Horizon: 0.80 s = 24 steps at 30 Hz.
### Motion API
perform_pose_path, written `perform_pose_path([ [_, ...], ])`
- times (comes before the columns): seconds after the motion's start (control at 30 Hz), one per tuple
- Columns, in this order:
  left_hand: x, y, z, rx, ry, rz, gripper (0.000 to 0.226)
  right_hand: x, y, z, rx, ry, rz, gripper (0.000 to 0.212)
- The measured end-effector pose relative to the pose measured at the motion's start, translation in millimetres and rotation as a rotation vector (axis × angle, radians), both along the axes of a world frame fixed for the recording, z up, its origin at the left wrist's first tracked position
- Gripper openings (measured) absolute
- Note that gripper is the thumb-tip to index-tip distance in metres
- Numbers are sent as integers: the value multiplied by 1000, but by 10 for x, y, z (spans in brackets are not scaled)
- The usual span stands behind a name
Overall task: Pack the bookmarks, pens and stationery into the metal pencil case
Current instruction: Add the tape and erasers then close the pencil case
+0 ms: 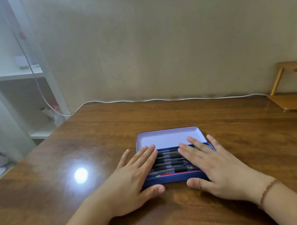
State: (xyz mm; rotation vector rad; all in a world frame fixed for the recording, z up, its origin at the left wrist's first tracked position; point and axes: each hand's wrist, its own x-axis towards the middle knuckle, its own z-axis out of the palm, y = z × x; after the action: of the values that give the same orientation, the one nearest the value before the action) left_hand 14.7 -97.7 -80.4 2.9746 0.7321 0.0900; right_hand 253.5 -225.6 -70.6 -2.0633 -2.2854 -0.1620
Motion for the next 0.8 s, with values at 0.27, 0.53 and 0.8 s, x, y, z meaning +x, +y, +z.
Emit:
perform_pose_path([
  [0.27, 76, -138, 65, 168, 53, 49, 109, -60, -7, 25, -19, -82, -57, 83],
  [0.53, -86, 16, 129, -23, 125, 172, 118, 179, -115, 105, -81, 156, -108, 83],
  [0.8, -75, -50, 121, 46, 172, 168, 122, 23, -80, 22, -27, -161, -111, 80],
])
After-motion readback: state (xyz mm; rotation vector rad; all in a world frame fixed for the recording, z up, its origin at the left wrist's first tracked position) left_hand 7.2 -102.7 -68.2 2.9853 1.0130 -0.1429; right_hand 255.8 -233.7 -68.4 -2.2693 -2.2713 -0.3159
